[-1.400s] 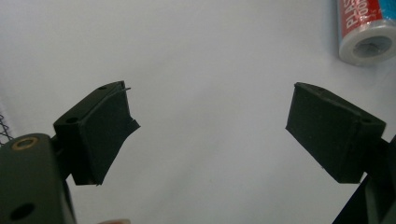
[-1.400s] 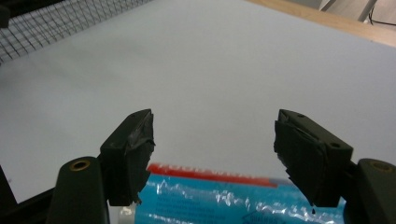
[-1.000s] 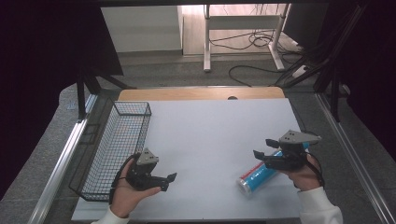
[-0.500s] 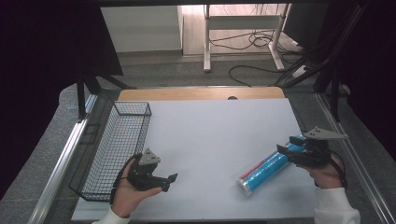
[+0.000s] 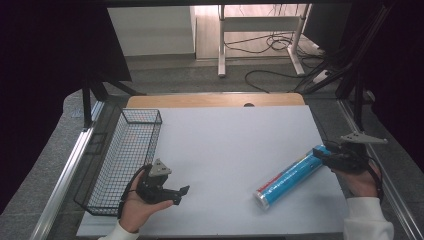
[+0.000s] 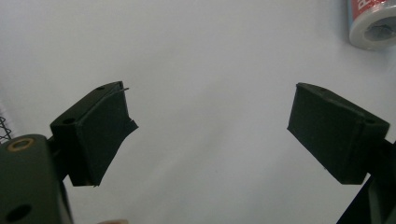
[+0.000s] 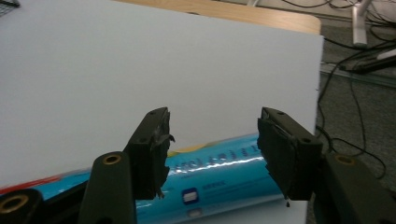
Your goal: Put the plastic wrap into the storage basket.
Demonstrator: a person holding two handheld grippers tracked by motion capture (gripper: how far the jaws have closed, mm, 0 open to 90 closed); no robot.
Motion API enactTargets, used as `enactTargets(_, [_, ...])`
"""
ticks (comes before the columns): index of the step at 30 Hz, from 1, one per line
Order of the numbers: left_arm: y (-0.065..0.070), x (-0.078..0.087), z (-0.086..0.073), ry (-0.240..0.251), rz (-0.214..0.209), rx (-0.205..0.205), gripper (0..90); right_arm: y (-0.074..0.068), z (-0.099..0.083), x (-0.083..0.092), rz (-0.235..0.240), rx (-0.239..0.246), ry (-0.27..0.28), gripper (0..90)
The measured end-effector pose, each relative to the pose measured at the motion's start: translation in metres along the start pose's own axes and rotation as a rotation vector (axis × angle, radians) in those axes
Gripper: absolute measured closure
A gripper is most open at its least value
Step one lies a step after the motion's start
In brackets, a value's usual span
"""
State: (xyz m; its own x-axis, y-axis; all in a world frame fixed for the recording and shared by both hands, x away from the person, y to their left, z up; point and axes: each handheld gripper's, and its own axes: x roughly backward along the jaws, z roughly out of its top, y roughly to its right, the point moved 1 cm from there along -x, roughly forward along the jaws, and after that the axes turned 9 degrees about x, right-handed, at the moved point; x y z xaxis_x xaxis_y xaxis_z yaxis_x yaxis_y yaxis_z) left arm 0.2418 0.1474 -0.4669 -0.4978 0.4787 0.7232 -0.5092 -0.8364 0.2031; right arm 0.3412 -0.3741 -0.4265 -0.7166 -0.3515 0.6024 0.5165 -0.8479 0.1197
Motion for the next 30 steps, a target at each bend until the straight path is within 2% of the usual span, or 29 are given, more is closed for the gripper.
enactTargets(1, [0.000,0.000,0.000,0.000,0.000,0.000,12.7,0.000,0.000,0.000,0.000,0.000,0.000,44.7])
enactTargets(2, [0.000,0.001,0.000,0.003,-0.001,0.001,12.7,0.006,-0.002,0.001,-0.023,-0.006,-0.012,46.1])
enactTargets(5, [-0.001,0.001,0.000,0.003,0.000,0.002,12.7,0.016,-0.004,0.000,-0.044,-0.014,-0.024,49.1])
enactTargets(12, [-0.001,0.003,0.001,0.005,0.003,0.002,12.7,0.041,-0.014,-0.014,-0.084,-0.046,-0.089,58.2])
enactTargets(17, [-0.001,0.002,0.000,-0.004,0.006,-0.001,12.6,0.053,-0.018,-0.021,-0.104,-0.065,-0.114,63.1])
enactTargets(22, [0.000,0.001,0.001,-0.008,0.008,-0.002,12.6,0.068,-0.022,-0.030,-0.130,-0.088,-0.128,73.3])
enactTargets(24, [0.000,0.001,0.001,-0.007,0.011,0.000,12.5,0.074,-0.024,-0.033,-0.155,-0.103,-0.139,79.5])
enactTargets(27, [0.000,0.001,0.001,-0.007,0.014,0.001,12.6,0.082,-0.028,-0.039,-0.155,-0.109,-0.148,87.0])
enactTargets(30, [-0.001,0.001,0.000,-0.008,0.016,0.001,12.6,0.085,-0.031,-0.048,-0.142,-0.104,-0.165,89.0])
